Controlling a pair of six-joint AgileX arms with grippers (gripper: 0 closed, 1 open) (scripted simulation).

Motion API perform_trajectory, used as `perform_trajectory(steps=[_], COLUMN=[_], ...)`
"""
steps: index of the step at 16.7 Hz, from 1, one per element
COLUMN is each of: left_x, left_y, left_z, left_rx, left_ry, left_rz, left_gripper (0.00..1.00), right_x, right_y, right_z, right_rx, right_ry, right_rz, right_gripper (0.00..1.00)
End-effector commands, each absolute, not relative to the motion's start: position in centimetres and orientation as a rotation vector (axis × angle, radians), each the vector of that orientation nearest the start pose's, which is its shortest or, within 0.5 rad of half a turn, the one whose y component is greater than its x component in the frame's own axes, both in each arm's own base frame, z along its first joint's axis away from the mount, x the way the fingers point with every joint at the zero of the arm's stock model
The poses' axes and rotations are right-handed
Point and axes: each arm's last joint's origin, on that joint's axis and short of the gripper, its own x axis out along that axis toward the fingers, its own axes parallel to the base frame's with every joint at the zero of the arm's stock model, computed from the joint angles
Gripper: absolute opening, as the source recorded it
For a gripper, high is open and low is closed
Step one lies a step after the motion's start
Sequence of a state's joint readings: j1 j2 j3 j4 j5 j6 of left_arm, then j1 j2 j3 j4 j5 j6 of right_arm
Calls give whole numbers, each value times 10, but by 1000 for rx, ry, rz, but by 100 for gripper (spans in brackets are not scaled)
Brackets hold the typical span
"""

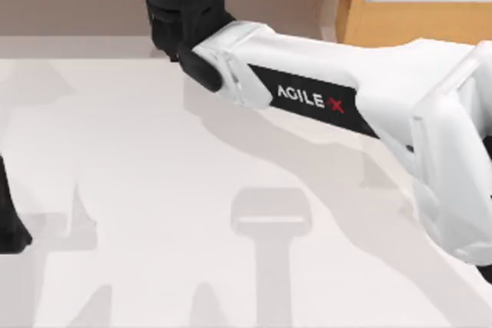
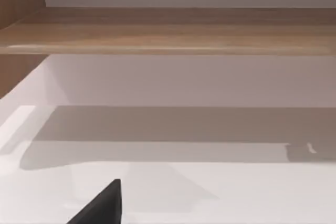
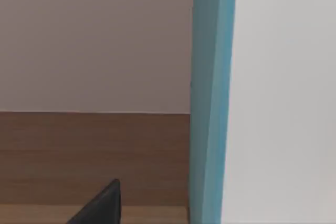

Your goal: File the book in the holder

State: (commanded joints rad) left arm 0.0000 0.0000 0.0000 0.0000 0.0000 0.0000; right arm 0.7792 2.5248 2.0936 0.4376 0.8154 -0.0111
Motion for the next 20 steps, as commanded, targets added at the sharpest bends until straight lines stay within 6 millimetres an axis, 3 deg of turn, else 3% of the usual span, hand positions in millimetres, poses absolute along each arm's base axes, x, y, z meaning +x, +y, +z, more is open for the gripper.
perform_trajectory(steps=[9,20], left_x=[106,106], left_y=[-1,-1], left_z=[160,160], left_rx=[0,0], left_ry=[0,0], left_rz=[0,0], left_gripper=[100,100], right_x=[437,437], right_y=[397,397], right_z=[205,205], right_rx=[-13,-13], right_ry=[-11,-11], right_rz=[-7,-7], right_gripper=[100,17])
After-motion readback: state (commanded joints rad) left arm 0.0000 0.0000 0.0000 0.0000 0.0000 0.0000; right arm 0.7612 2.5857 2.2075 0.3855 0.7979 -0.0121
